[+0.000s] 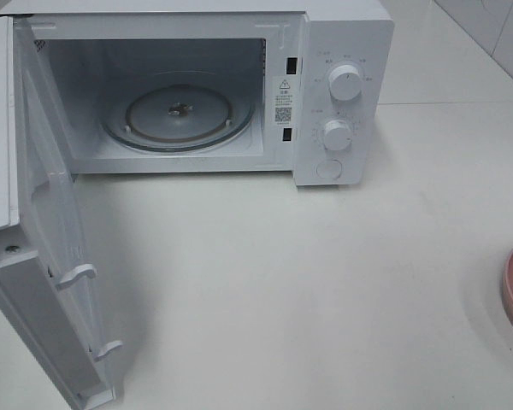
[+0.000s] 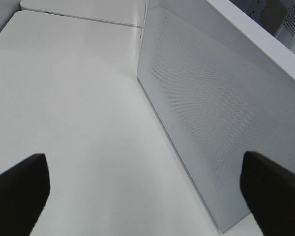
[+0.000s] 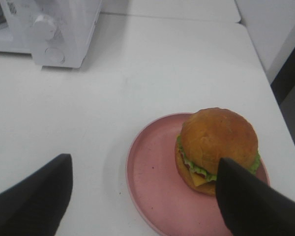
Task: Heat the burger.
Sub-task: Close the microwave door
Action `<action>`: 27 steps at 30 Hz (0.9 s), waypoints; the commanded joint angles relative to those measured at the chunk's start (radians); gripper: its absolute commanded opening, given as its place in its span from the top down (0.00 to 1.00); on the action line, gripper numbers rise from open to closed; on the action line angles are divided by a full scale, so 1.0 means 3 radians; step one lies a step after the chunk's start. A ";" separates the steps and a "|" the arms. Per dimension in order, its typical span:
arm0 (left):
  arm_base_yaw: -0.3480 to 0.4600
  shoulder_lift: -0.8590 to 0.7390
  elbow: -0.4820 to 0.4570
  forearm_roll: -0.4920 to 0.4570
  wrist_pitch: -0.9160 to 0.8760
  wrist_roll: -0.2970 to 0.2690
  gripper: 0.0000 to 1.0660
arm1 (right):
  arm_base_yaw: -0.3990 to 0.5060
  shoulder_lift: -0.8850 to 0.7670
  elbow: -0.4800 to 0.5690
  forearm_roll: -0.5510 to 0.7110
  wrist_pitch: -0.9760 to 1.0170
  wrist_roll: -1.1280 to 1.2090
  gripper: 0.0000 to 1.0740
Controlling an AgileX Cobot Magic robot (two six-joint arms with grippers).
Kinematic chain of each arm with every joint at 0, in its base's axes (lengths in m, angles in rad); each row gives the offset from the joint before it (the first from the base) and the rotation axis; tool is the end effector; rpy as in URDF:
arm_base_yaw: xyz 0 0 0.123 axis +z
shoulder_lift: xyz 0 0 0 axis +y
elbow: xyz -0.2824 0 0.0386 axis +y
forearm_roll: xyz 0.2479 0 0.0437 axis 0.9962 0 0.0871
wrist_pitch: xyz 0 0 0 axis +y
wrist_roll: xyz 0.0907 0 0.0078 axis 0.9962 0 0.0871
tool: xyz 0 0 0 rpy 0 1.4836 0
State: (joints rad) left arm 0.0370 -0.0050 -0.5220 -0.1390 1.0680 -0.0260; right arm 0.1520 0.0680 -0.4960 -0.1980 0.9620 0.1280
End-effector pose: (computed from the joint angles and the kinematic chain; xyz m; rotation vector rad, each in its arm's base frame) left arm -0.0086 -0.0114 0.2832 -0.0544 2.0198 -0.1586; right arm 0.0117 -0.0131 0.2852 -0.0350 2.0023 -0.0565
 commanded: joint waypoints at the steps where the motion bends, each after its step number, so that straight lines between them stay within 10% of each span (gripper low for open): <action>1: 0.0007 -0.0063 0.0020 0.0000 0.0000 0.0007 0.08 | -0.0150 -0.0163 0.0007 0.0027 0.0000 -0.0067 0.29; 27: 0.0007 -0.0027 0.0020 -0.0010 0.0000 0.0007 0.08 | -0.0343 -0.0323 0.0007 0.0200 0.0000 -0.0163 0.29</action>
State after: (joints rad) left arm 0.0370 -0.0050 -0.5220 -0.1410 1.0680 -0.0260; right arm 0.0530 -0.0040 -0.4960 -0.1390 0.9620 0.0850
